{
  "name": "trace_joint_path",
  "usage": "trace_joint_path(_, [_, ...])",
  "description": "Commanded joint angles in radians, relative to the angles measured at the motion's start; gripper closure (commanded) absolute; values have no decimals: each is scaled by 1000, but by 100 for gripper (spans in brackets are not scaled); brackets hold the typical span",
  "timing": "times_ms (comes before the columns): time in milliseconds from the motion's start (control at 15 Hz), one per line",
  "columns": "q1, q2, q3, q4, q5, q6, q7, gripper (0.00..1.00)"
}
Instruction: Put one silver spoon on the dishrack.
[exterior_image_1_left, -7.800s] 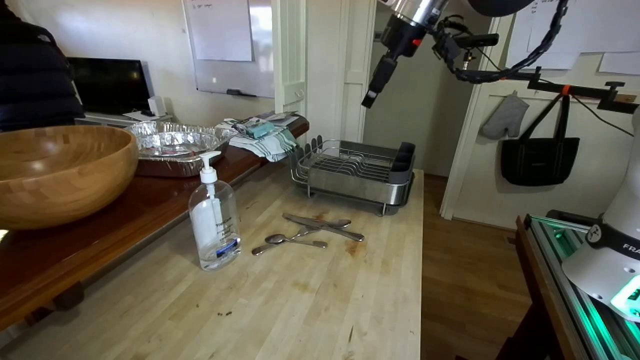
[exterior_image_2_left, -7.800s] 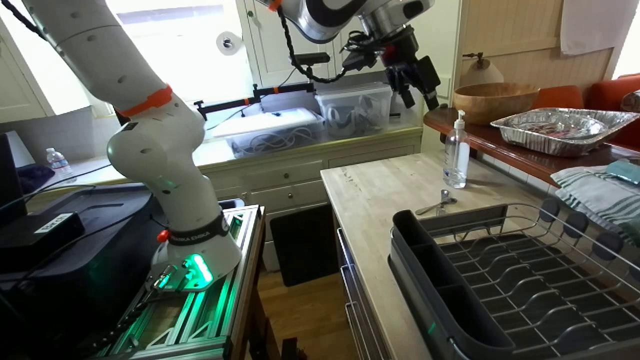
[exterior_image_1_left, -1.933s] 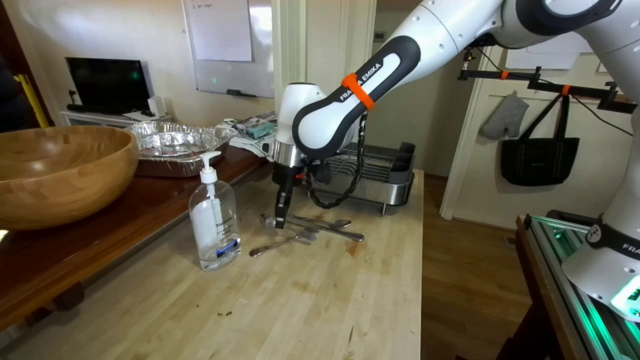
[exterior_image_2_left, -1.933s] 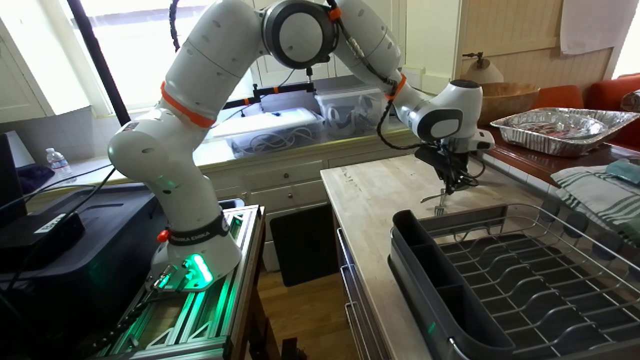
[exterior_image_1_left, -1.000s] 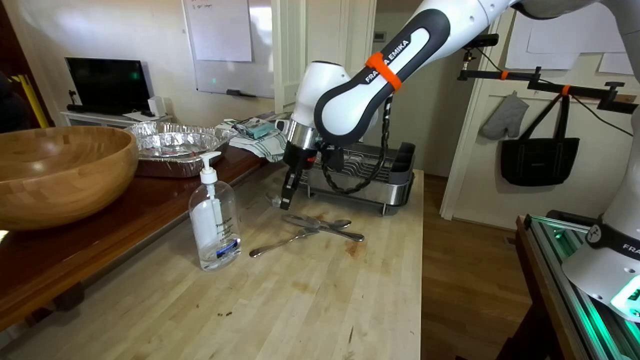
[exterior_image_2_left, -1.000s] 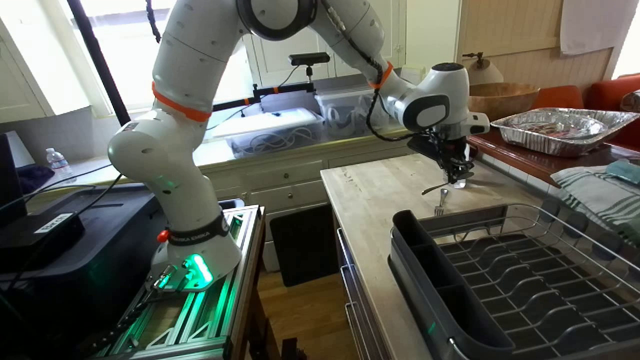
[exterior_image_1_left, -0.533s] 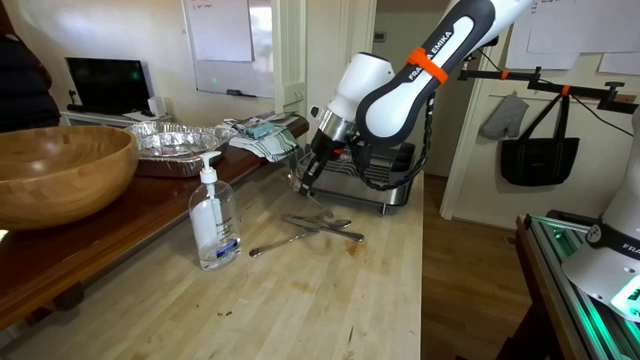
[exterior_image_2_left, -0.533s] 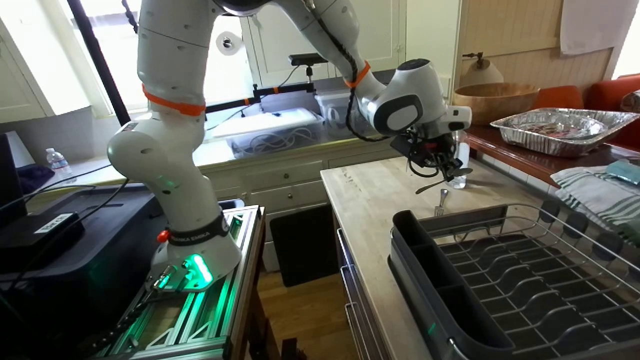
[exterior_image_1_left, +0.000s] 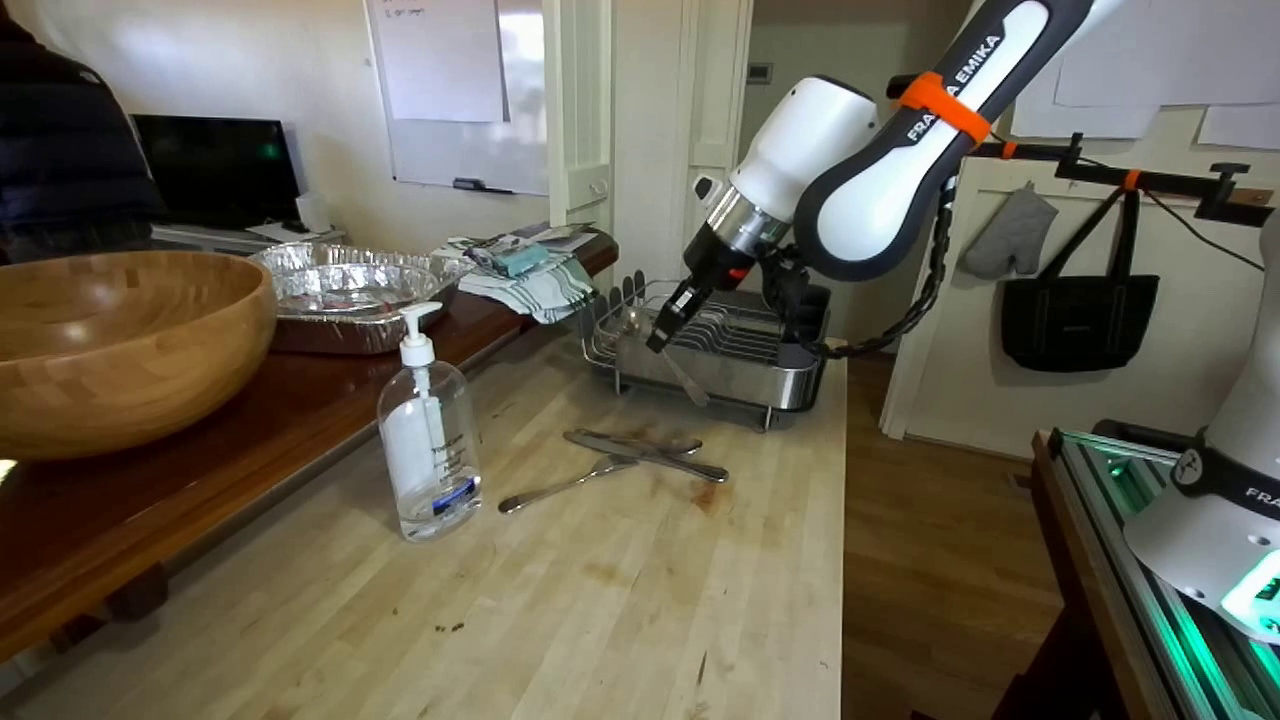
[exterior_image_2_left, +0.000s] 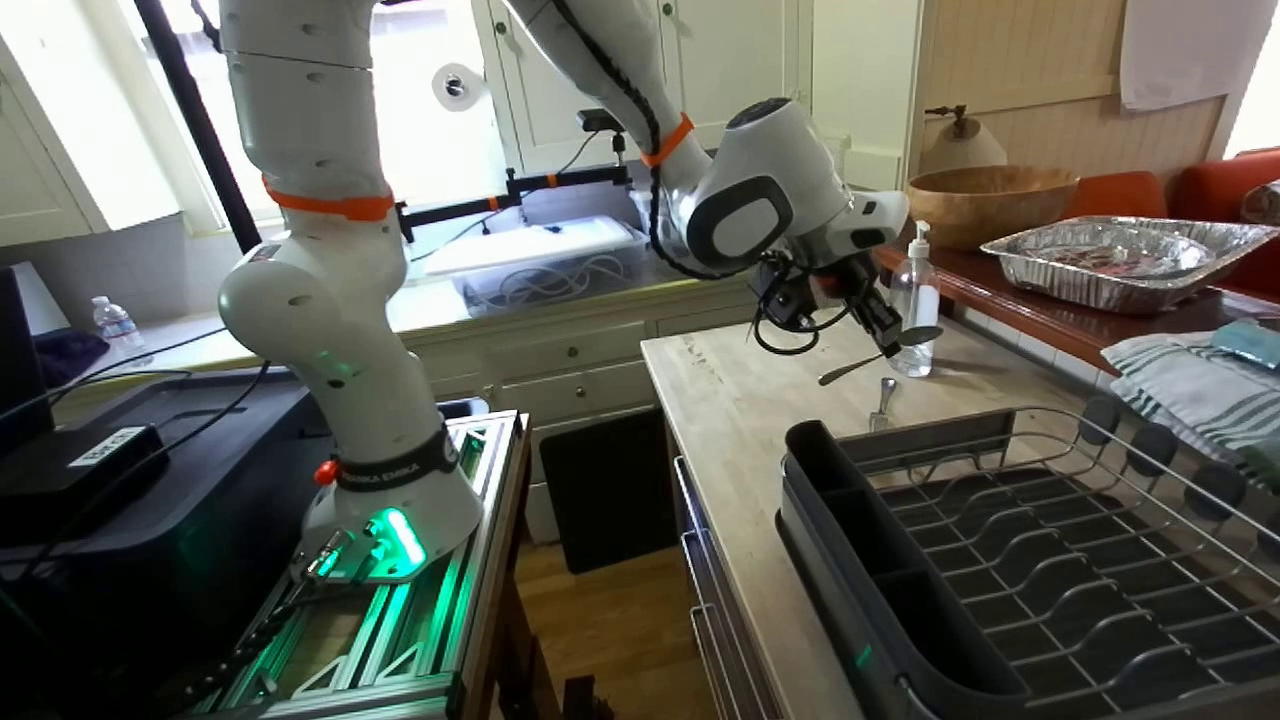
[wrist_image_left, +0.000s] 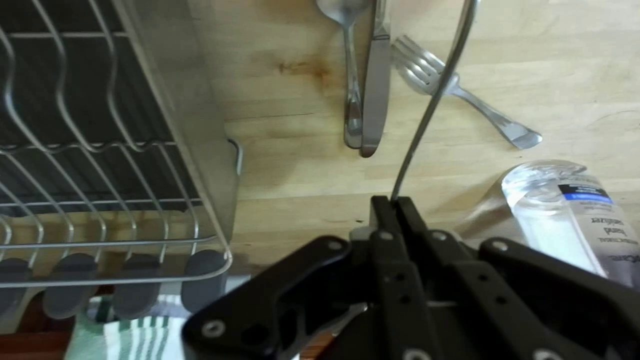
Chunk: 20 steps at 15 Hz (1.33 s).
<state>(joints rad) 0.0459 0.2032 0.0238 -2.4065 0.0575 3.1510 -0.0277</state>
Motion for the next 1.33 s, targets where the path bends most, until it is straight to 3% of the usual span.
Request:
trace_joint_path(0, [92, -117, -145, -119, -52, 27, 85, 99])
trace_joint_path(267, [152, -177, -291, -170, -156, 45, 163, 99])
trace_joint_path(533, [157, -206, -359, -177, -263, 53, 235, 99])
trace_joint_path(933, [110, -261, -355, -190, -383, 40, 387, 99])
trace_joint_path(1267, [-21, -336, -301, -205, -615, -33, 631, 99])
